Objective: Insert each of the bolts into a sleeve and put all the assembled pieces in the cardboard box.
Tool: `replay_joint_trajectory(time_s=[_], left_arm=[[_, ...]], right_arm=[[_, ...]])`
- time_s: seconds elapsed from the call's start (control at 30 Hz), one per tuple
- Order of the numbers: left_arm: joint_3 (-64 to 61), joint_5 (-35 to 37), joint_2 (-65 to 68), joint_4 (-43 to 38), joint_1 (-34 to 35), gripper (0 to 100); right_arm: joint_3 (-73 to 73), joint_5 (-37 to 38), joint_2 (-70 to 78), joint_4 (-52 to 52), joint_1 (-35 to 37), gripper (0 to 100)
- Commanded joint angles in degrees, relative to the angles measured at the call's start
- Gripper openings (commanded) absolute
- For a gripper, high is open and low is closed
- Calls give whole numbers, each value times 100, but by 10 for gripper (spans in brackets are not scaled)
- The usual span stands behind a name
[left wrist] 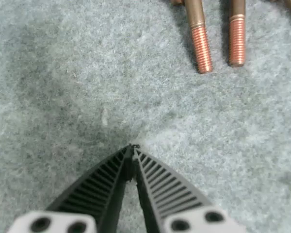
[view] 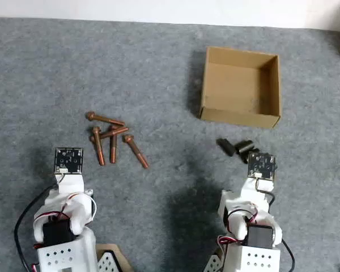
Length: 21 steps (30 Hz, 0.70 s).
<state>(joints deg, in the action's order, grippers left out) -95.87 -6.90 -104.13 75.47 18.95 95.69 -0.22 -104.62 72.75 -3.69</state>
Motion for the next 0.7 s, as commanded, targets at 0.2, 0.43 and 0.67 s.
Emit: replay_joint_trajectory(time_s=[0.2, 0.43, 0.67], left_arm=[[-127, -18, -48, 18, 40, 8], [-127, -26, -48, 18, 22, 10], [-127, -9, -48, 53, -462, 7]], right_arm=[[629, -35, -57, -119, 884, 6], [629, -26, -57, -119, 1895, 6], [620, -53, -57, -119, 2387, 6]])
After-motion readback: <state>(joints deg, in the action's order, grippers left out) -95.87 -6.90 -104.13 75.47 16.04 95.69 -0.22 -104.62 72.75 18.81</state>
